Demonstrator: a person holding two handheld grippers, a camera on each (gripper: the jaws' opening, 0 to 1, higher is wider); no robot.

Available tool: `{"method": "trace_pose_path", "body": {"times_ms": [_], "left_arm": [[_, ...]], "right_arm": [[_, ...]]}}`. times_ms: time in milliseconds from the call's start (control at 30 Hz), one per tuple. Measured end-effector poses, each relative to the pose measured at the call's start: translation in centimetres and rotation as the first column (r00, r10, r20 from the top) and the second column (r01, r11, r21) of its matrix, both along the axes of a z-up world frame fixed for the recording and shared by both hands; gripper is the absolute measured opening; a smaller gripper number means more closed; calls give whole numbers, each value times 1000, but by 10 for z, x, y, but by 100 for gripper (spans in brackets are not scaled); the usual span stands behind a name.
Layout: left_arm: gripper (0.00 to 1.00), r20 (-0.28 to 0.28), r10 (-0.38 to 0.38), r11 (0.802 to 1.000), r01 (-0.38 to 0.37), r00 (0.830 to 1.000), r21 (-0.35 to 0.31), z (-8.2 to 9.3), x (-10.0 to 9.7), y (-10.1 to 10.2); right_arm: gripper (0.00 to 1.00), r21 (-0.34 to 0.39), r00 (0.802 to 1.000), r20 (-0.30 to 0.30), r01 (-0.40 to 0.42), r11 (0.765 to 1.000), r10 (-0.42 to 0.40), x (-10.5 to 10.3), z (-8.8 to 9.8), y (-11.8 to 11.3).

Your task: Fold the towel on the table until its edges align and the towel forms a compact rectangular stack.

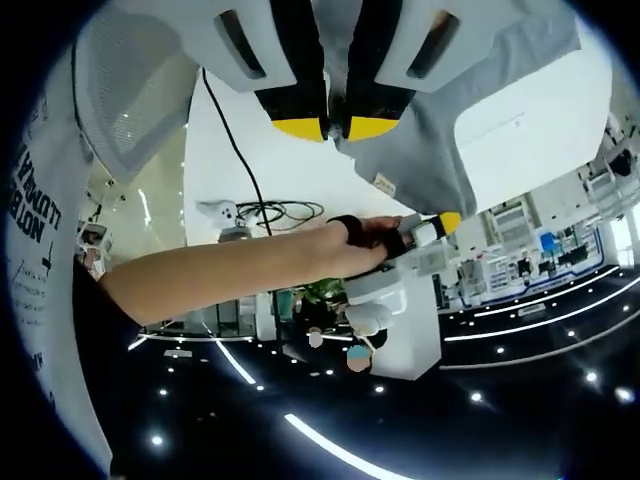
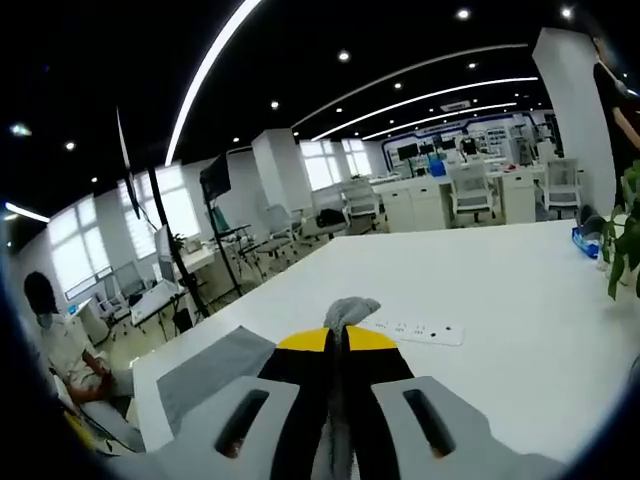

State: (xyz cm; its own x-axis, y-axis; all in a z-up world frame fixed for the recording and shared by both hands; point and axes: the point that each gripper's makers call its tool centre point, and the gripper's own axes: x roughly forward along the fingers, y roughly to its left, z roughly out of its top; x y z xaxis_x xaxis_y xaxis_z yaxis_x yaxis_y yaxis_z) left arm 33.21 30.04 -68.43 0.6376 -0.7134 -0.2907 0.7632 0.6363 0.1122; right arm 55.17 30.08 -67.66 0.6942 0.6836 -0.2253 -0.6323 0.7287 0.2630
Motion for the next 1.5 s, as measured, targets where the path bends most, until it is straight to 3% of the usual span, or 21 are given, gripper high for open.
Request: {"method": "trace_pose_path", "body": {"times_ms": [233, 333, 400, 733, 900, 1167, 1267, 1500], "left_arm": [[6, 17, 65, 998, -65, 998, -5, 7, -3, 42], [6, 49, 111, 994, -112, 993, 14, 9, -3, 64], [6, 49, 125, 992, -125, 991, 2, 11, -3, 74], [6, 59, 211, 977, -211, 976, -18, 14, -2, 126], [6, 43, 267, 962, -264, 963, -69, 18, -2, 150], [6, 38, 390, 917, -384, 920, -103, 20, -1, 193], [6, 31, 442, 892, -436, 897, -119, 19, -2, 212], [6, 12, 519, 847, -512, 855, -143, 12, -10, 239]], "right_arm": [[2, 24, 1000, 14, -25, 999, 25, -3, 13, 33], [2, 21, 999, 32, -31, 999, 30, -5, 17, 46], [2, 11, 997, 68, -32, 999, 31, -5, 21, 53], [2, 22, 994, 72, -87, 996, 86, 1, 29, 108], [2, 27, 990, 73, -124, 992, 122, -1, 32, 136], [2, 14, 980, 71, -186, 982, 185, 3, 30, 171], [2, -4, 977, 65, -206, 979, 205, 5, 25, 181], [2, 13, 972, 42, -230, 973, 229, 4, 21, 207]]}}
